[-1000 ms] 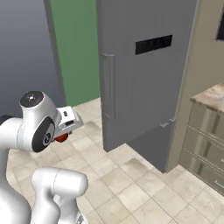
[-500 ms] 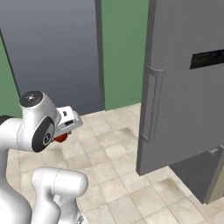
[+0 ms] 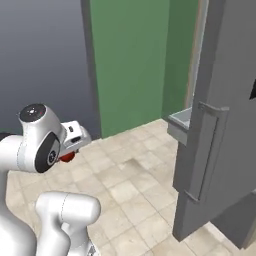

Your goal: Place the bell pepper and potato inside the fridge drawer. Close the drawer after placing the vegetables.

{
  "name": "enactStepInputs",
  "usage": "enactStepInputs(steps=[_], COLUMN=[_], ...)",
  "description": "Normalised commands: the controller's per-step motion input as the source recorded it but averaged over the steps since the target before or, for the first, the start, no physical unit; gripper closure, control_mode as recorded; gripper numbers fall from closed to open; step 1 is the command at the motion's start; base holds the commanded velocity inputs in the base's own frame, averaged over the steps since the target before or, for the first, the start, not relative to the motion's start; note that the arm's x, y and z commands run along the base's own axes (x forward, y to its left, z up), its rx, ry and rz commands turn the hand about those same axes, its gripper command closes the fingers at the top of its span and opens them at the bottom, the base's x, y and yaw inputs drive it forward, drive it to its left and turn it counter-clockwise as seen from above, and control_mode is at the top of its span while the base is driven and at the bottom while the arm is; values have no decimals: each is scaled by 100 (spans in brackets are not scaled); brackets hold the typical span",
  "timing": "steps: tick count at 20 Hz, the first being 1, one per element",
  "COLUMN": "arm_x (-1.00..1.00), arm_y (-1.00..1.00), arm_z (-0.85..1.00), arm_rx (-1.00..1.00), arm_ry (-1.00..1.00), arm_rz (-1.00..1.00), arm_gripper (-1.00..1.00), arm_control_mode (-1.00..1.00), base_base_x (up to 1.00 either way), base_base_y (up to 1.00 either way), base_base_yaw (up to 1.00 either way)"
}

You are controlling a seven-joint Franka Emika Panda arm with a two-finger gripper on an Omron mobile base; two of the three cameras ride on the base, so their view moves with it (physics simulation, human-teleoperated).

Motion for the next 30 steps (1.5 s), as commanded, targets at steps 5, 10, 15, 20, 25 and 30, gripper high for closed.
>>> enactStepInputs(steps=[5,10,15,20,25,30], arm_x=[0,0,0,0,0,0], arm_y=[0,0,0,0,0,0], arm_z=[0,0,0,0,0,0], arm_rx=[0,0,0,0,0,0], arm_ry=[0,0,0,0,0,0], arm_rz=[0,0,0,0,0,0], arm_gripper=[100,100,100,100,100,100], arm_control_mode=[100,100,100,100,100,100], base_base_x=[66,71,83,91,75,39], base_base_y=[34,23,23,3,6,11], base_base_yaw=[-62,-60,-50,-33,-25,-14])
